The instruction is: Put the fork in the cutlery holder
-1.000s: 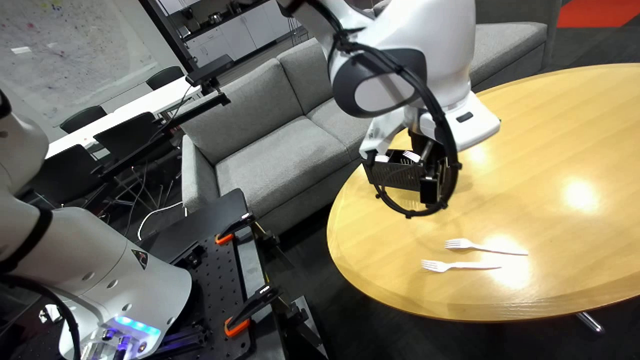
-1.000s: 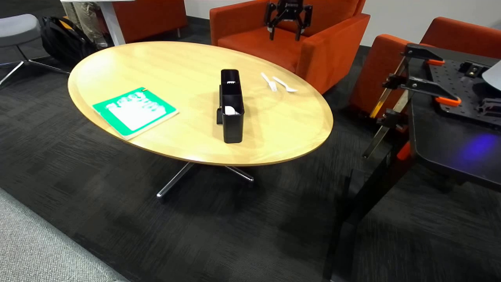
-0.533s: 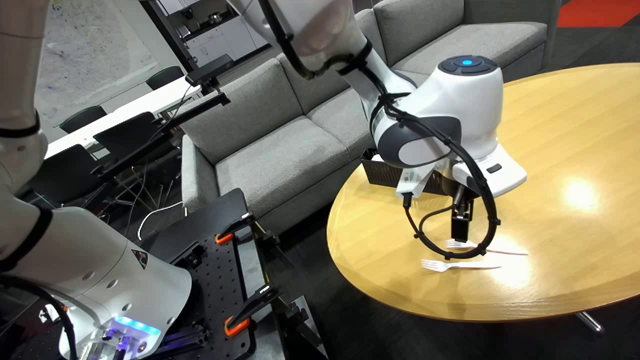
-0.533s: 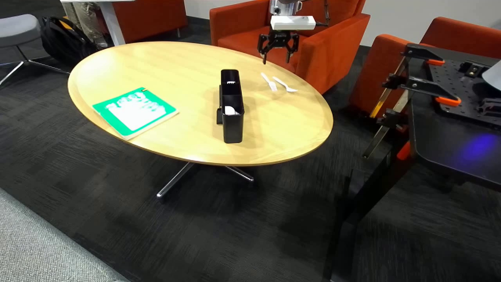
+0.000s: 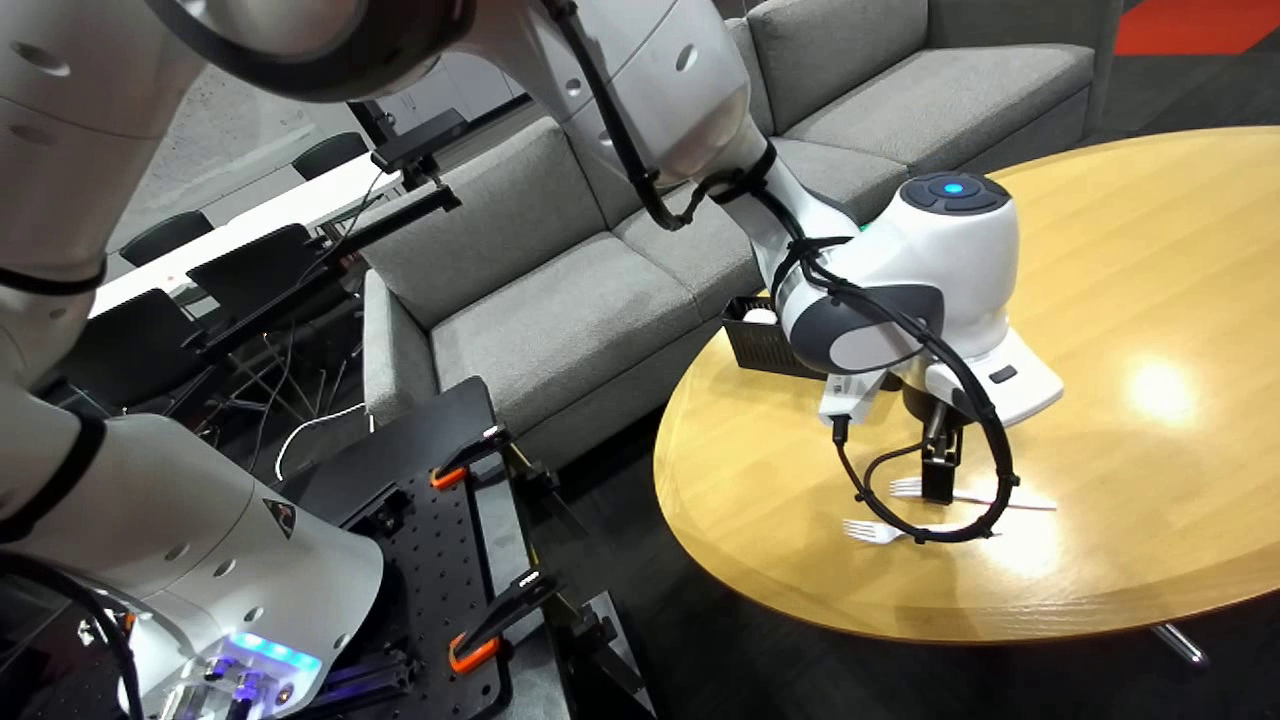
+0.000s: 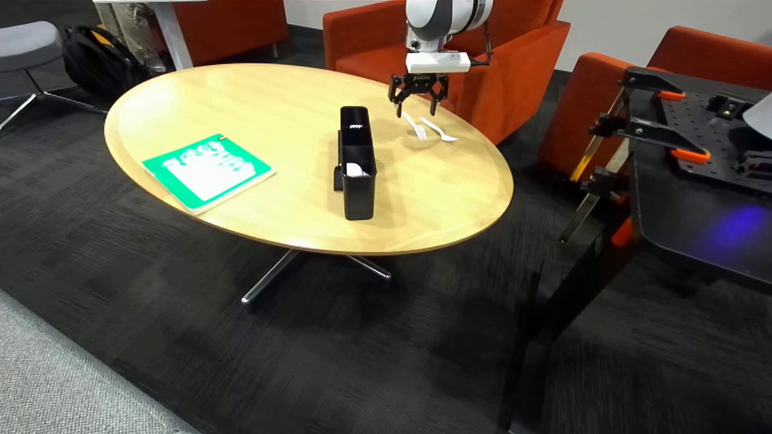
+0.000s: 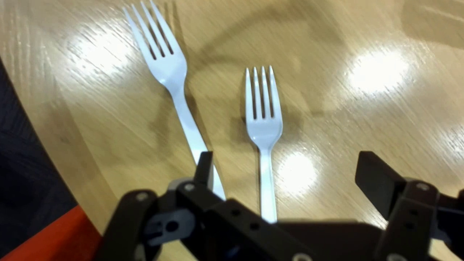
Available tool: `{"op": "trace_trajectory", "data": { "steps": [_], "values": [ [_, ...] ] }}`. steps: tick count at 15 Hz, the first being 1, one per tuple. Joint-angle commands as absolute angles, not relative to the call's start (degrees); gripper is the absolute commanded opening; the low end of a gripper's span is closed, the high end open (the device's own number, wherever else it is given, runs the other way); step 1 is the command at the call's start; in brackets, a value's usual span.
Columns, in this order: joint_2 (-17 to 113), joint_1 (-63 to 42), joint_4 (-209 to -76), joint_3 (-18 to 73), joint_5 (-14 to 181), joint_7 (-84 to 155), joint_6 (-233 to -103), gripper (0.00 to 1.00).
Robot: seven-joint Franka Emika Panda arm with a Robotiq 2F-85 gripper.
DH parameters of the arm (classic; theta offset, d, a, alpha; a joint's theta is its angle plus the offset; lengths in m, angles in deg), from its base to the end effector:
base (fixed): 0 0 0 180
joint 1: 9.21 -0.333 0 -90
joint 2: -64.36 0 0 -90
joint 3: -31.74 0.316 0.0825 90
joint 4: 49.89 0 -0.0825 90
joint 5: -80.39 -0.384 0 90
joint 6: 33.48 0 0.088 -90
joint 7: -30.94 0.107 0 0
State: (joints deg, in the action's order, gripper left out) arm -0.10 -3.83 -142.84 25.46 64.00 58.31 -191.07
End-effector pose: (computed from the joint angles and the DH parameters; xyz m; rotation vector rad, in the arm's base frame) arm 0.6190 -0.1361 -0.0310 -2.8276 1.3354 -0.0254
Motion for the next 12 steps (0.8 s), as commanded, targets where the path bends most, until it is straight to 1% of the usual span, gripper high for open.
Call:
{"op": "trace_trajectory", "data": {
  "steps": [1,4,5,6,7,8,12],
  "values": [
    [-3.37,-5.1,-138.44,24.15,63.12,60.08,-190.14,1.0],
    [-5.05,-5.17,-136.67,23.91,63.13,60.18,-189.96,1.0],
    [-5.47,-5.2,-136.34,23.86,63.1,60.18,-190.09,0.75],
    [-5.87,-5.15,-135.94,23.84,63.08,60.12,-190.09,0.74],
    [-6.13,-5.13,-135.69,23.83,63.03,60.11,-190.14,0.68],
    [-6.37,-4.98,-135.45,23.92,62.94,60.05,-190.16,0.58],
    [-7.04,-4.99,-134.87,23.86,62.78,60.14,-190.2,0.27]
  ]
}}
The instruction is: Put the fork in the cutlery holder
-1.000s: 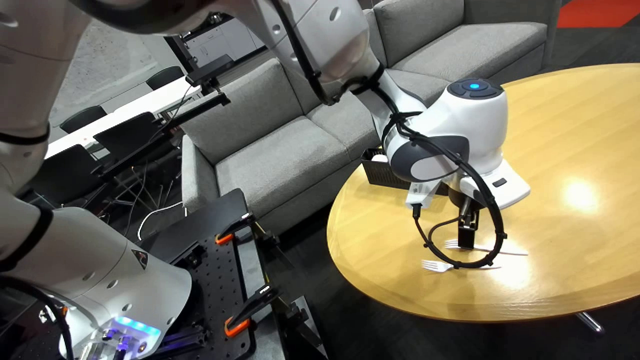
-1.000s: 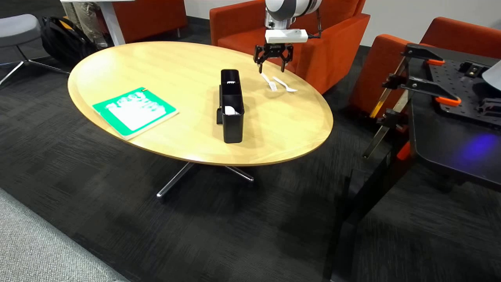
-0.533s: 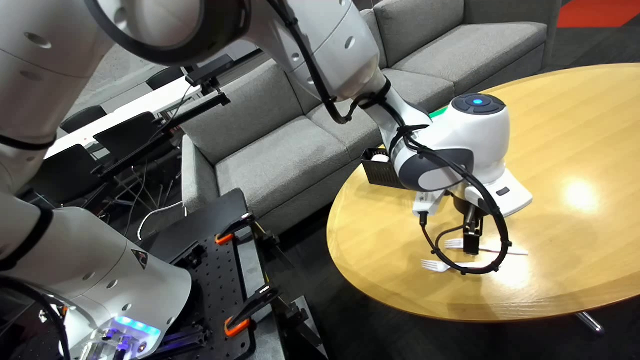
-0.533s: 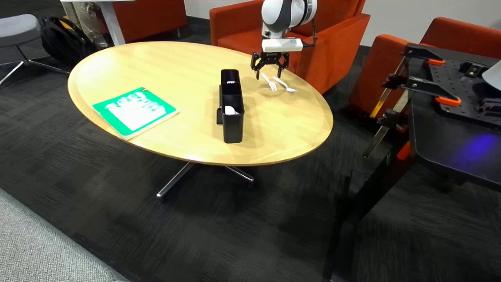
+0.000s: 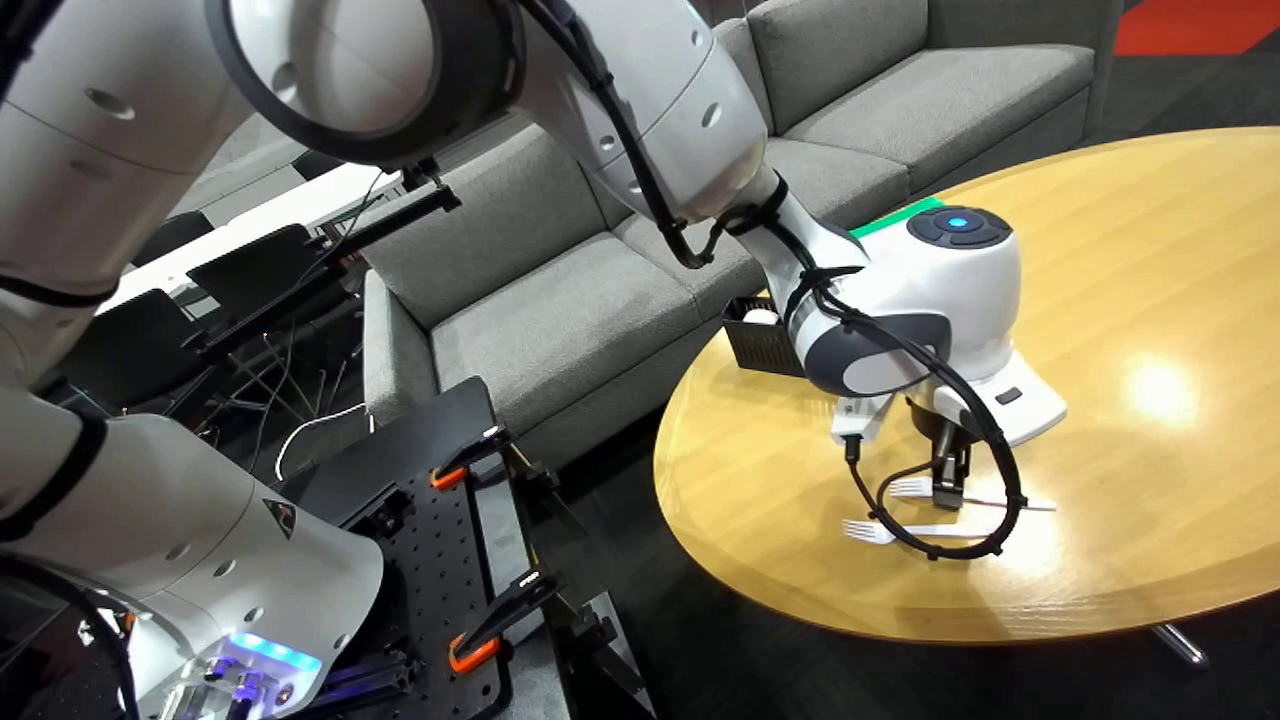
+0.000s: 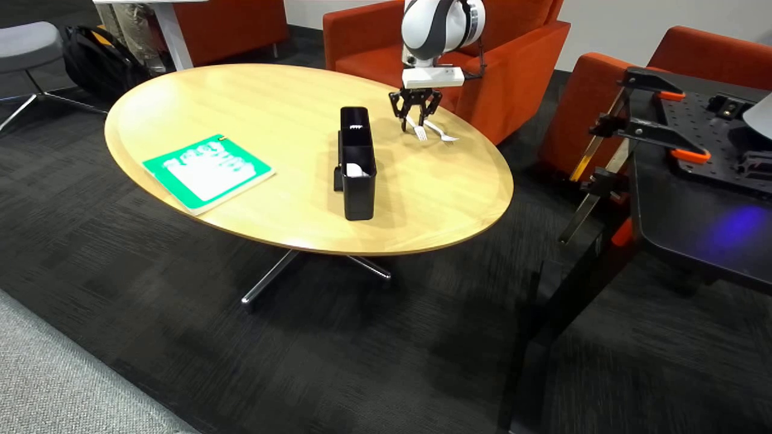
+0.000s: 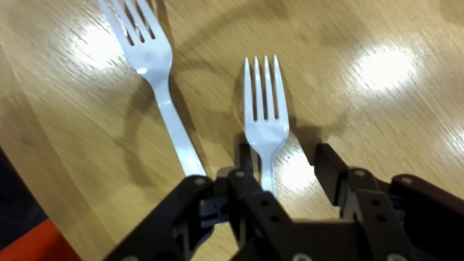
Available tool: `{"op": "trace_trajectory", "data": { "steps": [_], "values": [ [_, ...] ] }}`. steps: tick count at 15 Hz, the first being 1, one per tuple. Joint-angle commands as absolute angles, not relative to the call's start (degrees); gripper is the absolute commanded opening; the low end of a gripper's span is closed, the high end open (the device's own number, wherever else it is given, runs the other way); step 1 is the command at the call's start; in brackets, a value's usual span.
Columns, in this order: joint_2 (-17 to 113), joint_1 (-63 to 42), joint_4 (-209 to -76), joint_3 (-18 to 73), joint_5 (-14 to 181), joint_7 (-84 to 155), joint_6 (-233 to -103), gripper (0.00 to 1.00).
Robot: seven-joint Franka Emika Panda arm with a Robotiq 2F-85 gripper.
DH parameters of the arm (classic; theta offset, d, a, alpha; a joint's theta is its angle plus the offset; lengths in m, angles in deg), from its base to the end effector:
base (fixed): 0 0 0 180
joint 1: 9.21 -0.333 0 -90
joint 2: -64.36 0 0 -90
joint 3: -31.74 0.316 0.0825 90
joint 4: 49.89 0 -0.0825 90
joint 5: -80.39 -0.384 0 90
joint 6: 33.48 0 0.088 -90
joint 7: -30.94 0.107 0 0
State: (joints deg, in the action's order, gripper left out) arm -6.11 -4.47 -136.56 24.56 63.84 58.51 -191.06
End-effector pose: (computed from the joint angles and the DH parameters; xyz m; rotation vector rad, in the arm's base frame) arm 0.6266 -0.1376 -0.0621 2.8469 -1.3251 0.0414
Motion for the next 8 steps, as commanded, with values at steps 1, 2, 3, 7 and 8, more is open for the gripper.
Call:
{"op": "trace_trajectory", "data": {
  "steps": [1,2,3,7,8],
  "values": [
    [-7.06,-5.09,-134.92,23.83,62.82,60.17,-190.17,0.2],
    [-6.91,-5.17,-135.16,23.87,62.83,60.13,-190.18,0.12],
    [-6.54,-5.21,-135.57,23.94,62.83,60.02,-190.17,0.05],
    [-0.74,-5.42,-141.66,24.62,62.72,58.48,-191.01,0.03],
    [2.24,-5.37,-144.48,24.9,62.53,58.04,-190.79,0.03]
  ]
}}
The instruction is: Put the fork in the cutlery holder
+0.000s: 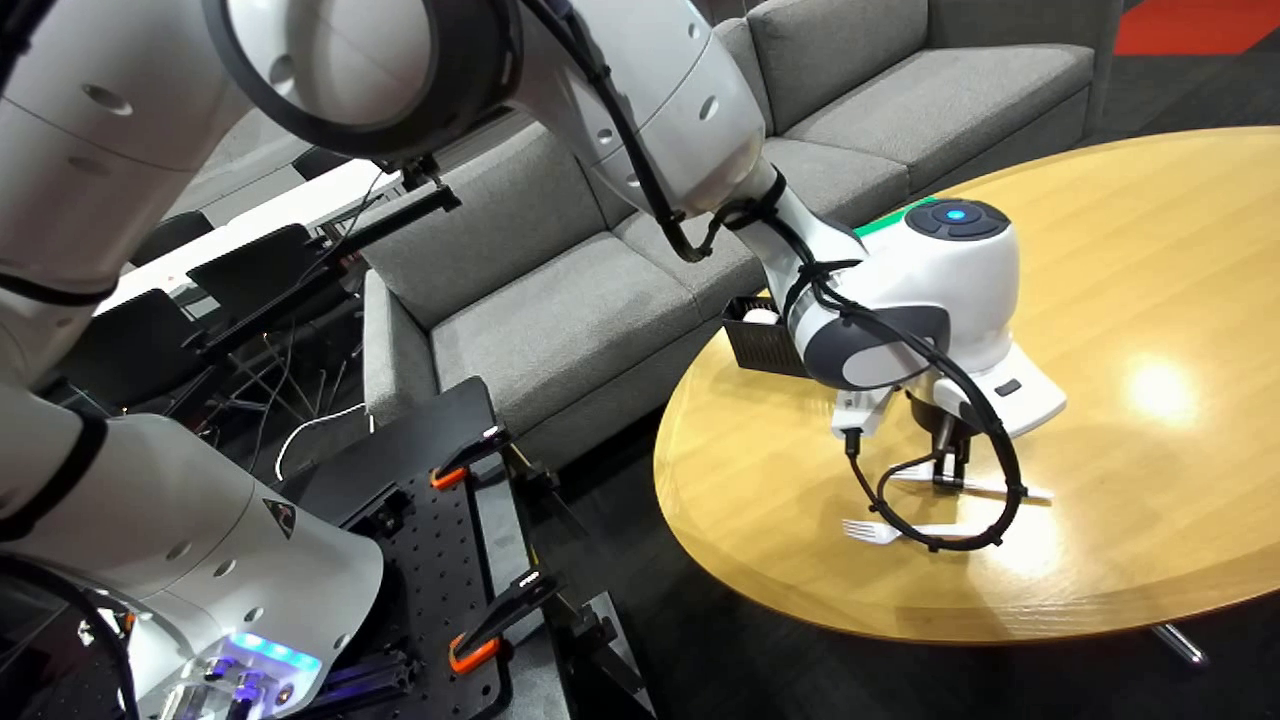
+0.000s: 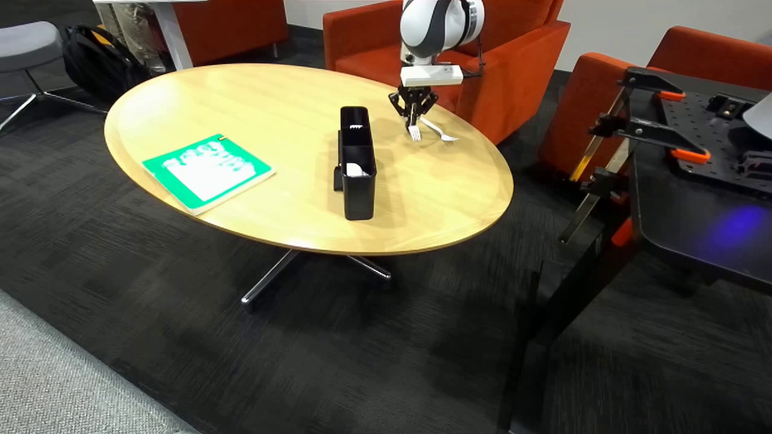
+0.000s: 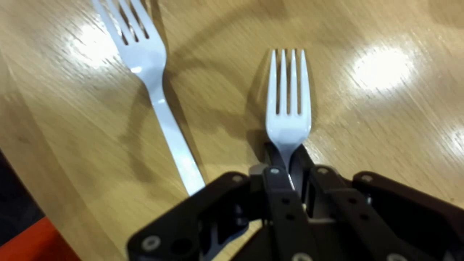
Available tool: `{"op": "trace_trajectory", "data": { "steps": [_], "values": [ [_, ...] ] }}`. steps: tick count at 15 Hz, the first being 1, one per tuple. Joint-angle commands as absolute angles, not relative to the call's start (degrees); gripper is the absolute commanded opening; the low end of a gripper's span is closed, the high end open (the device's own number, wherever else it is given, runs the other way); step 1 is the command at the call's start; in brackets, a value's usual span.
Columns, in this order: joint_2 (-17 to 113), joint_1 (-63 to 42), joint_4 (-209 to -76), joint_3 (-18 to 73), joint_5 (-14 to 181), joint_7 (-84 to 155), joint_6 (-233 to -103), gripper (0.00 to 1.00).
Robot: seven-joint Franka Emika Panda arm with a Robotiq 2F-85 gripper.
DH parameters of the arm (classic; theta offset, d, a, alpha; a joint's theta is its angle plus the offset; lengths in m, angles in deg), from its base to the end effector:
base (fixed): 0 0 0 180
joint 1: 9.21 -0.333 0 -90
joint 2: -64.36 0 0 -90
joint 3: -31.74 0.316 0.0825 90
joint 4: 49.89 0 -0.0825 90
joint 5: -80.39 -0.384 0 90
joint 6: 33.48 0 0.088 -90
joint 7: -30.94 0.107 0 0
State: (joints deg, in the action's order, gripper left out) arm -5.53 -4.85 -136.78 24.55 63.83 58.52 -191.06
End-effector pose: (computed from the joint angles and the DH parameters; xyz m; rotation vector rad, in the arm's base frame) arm 0.6298 -0.1338 -0.0569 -2.8505 1.3169 -0.0506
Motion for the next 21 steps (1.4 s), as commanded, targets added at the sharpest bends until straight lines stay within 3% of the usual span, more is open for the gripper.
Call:
{"op": "trace_trajectory", "data": {
  "steps": [1,5,12,21],
  "values": [
    [4.58,-5.3,-146.5,25.16,62.34,57.77,-190.73,0.03],
    [16.15,-2.17,-154.6,28.46,60.74,54.49,-184.79,0.03],
    [31.51,6.95,-158.39,36.53,49.01,42.06,-160.98,0.03],
    [27.09,5.99,-149.8,34.02,29.02,40.81,-135.21,0.03]
  ]
}}
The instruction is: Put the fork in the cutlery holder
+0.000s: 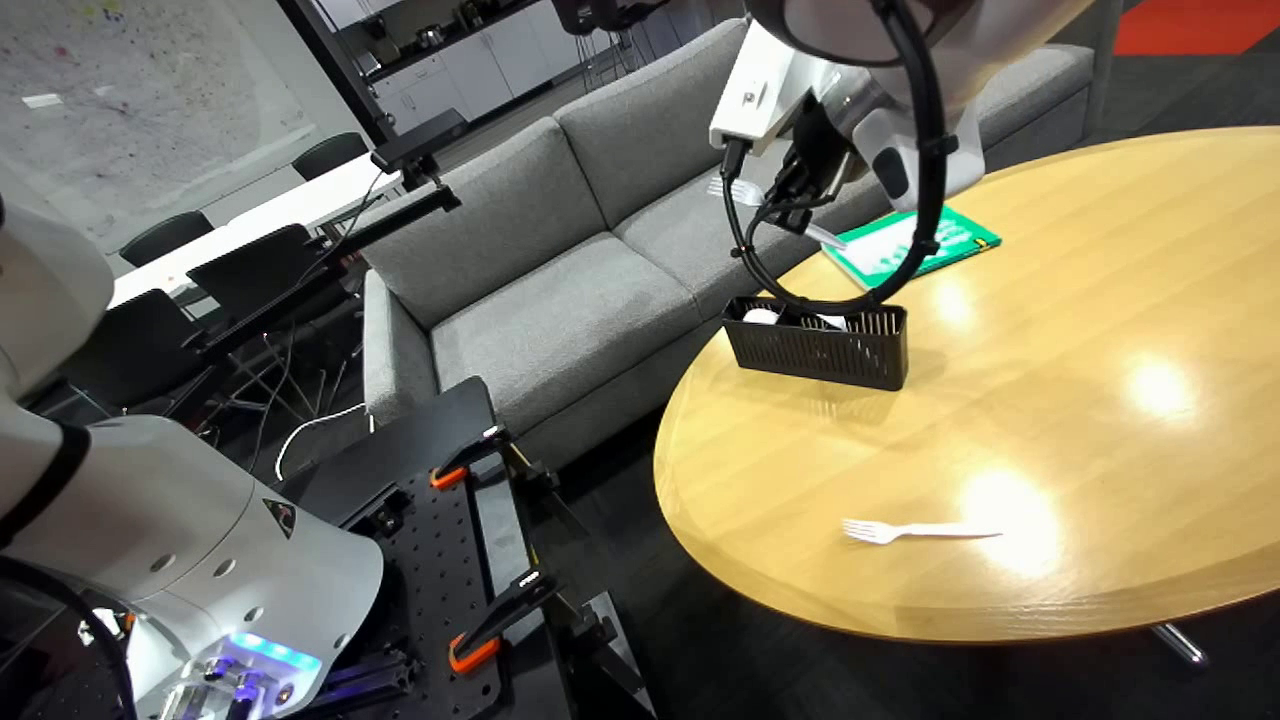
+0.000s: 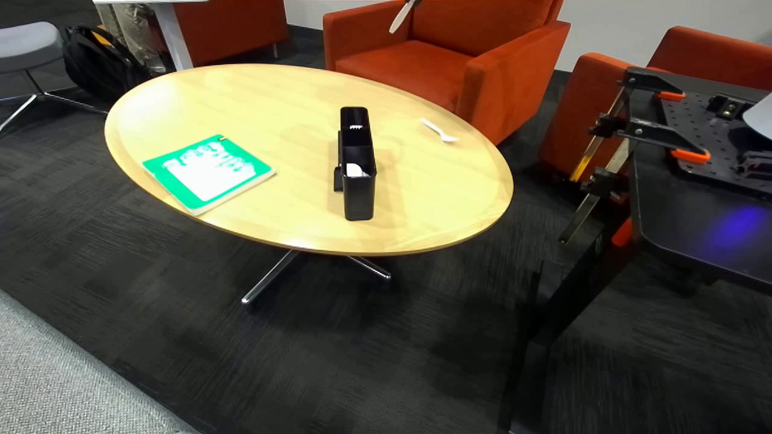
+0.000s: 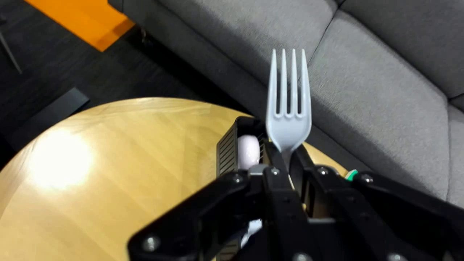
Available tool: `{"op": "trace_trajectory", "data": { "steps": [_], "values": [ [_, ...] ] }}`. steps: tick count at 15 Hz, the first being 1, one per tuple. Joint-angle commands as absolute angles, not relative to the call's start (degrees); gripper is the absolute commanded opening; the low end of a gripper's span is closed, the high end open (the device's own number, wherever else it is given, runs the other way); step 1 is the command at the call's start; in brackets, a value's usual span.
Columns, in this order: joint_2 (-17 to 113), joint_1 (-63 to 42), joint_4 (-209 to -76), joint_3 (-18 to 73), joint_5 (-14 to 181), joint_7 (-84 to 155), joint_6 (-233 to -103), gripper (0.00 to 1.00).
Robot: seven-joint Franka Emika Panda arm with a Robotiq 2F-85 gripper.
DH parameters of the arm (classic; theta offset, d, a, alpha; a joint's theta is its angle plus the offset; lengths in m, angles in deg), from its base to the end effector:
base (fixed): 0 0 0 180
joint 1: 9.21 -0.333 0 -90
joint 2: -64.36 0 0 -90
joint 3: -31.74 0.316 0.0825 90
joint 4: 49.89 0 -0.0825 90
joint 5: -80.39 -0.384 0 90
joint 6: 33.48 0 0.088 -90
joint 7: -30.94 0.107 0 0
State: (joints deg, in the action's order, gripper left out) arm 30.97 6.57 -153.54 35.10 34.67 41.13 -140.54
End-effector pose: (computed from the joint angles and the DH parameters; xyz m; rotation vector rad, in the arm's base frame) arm 0.6024 -0.0784 0.2080 -2.1406 0.9734 0.6033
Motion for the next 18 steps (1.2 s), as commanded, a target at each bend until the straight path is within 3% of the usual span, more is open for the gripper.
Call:
{"op": "trace_trajectory", "data": {
  "steps": [1,12,18],
  "values": [
    [25.53,5.98,-148.86,33.88,26.33,40.64,-134.2,0.03],
    [11.86,2.47,-141.13,31.35,18.91,45.25,-125.73,0.03],
    [6.48,1.42,-137.77,31.33,15.87,46.82,-127.47,0.03]
  ]
}}
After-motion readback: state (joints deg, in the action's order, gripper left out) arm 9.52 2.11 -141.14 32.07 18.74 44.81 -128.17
